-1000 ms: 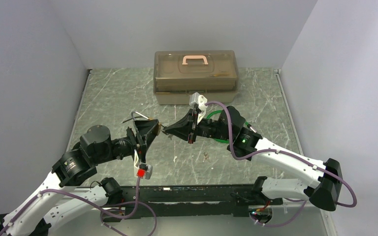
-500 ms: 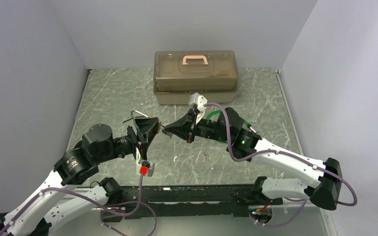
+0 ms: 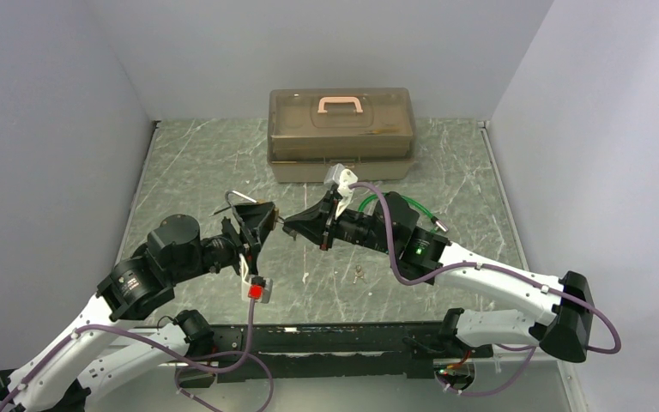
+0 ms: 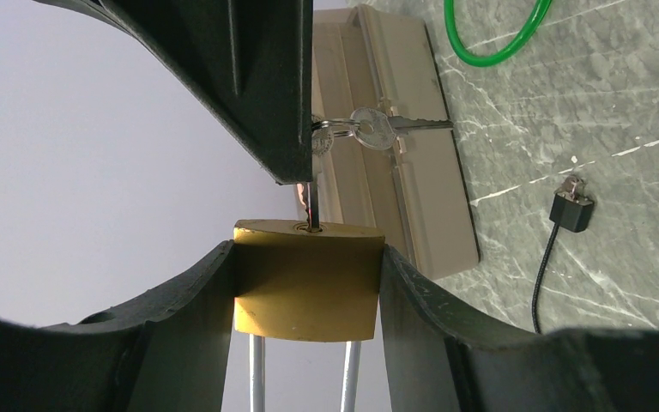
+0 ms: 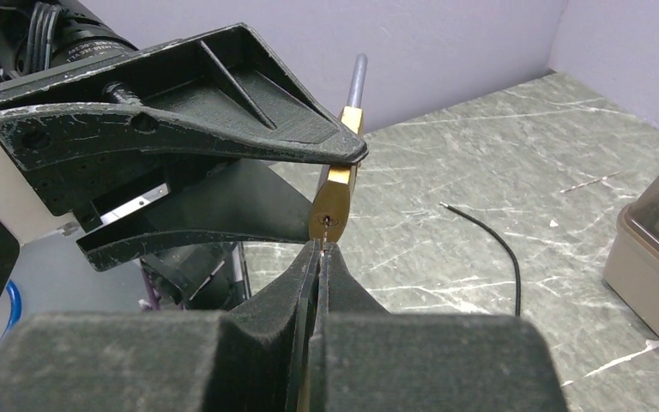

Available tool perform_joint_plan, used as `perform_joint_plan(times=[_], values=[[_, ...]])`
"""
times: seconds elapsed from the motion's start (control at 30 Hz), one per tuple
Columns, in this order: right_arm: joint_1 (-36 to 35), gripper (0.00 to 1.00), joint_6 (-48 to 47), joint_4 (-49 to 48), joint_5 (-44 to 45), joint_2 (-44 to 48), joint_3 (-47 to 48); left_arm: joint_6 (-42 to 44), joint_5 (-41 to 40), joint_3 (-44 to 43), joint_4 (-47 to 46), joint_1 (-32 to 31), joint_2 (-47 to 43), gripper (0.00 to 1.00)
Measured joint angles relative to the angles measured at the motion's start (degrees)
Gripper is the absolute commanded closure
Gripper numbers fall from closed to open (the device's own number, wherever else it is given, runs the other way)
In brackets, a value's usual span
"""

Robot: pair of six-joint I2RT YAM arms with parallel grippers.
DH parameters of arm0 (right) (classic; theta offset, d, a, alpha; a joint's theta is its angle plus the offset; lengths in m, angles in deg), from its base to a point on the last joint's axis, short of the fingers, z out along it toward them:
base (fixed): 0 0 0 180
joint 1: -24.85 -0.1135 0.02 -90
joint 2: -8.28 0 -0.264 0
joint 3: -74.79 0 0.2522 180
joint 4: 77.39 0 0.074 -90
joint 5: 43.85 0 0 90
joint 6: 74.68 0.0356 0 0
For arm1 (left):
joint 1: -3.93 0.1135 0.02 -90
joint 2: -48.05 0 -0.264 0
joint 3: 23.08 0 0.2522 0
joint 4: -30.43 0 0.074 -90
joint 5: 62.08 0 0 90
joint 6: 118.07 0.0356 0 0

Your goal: Unlock with the key

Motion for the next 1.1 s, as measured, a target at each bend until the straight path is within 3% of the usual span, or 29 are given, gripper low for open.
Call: perform_joint_plan(times=[1.1], values=[[-2.4, 1.0, -0.5, -6.3, 5.2, -2.5, -0.2, -10.1, -3.0, -4.2, 1.8, 0.5, 2.3, 1.0]])
